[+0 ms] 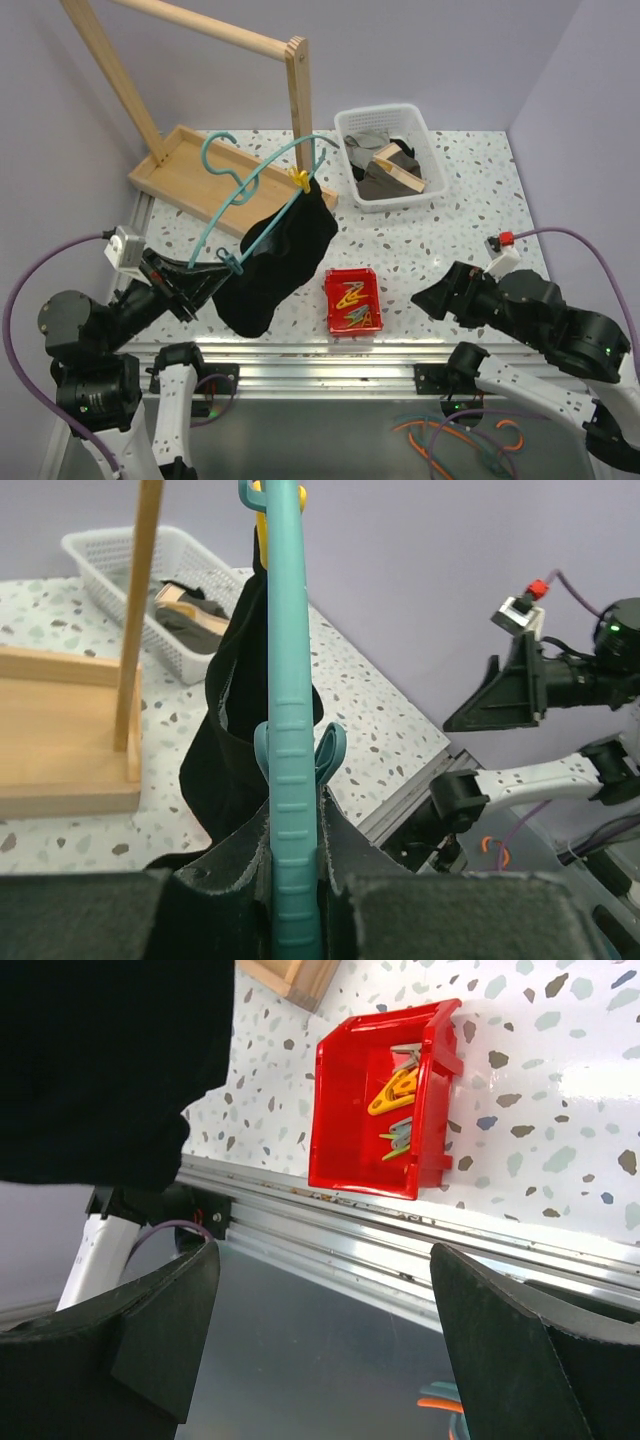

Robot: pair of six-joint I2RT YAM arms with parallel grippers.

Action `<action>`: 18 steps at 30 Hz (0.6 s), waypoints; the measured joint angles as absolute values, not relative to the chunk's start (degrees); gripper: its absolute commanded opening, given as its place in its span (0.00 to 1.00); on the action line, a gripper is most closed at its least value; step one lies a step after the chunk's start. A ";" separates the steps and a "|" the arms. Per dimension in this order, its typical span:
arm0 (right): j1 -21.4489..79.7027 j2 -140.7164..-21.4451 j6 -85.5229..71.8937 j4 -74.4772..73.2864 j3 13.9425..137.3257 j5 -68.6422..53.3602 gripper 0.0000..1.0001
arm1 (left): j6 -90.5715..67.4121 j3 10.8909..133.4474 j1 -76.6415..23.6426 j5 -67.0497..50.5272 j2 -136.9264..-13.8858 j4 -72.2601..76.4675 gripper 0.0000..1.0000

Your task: Remove the underwear clipped to the hanger

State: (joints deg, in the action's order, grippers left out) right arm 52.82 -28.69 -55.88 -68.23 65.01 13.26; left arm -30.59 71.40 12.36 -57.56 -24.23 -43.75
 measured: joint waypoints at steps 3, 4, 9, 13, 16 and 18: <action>52.80 -31.35 -55.02 -66.78 65.01 12.21 0.91 | -29.10 67.77 12.86 -53.45 -23.00 -45.63 0.00; 52.80 -32.12 -54.74 -66.35 65.01 11.97 0.91 | -28.32 67.40 13.04 -51.57 -22.68 -46.87 0.00; 52.80 -35.22 -53.67 -65.25 65.23 10.61 0.91 | -23.92 68.49 13.43 -45.28 -21.26 -53.30 0.00; 52.80 -35.09 -53.28 -65.08 65.23 10.26 0.91 | -21.15 71.70 13.78 -42.70 -21.04 -59.44 0.00; 52.80 -35.07 -52.95 -65.08 65.23 9.63 0.91 | -19.66 73.06 14.09 -42.61 -19.81 -62.98 0.00; 52.82 -35.07 -52.86 -65.08 65.21 9.45 0.91 | -19.16 72.77 14.17 -42.96 -18.33 -64.60 0.00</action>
State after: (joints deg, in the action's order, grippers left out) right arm 52.82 -35.07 -52.86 -65.08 65.21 9.45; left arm -19.16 72.77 14.17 -42.96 -18.33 -64.60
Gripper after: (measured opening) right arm 0.910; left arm 0.159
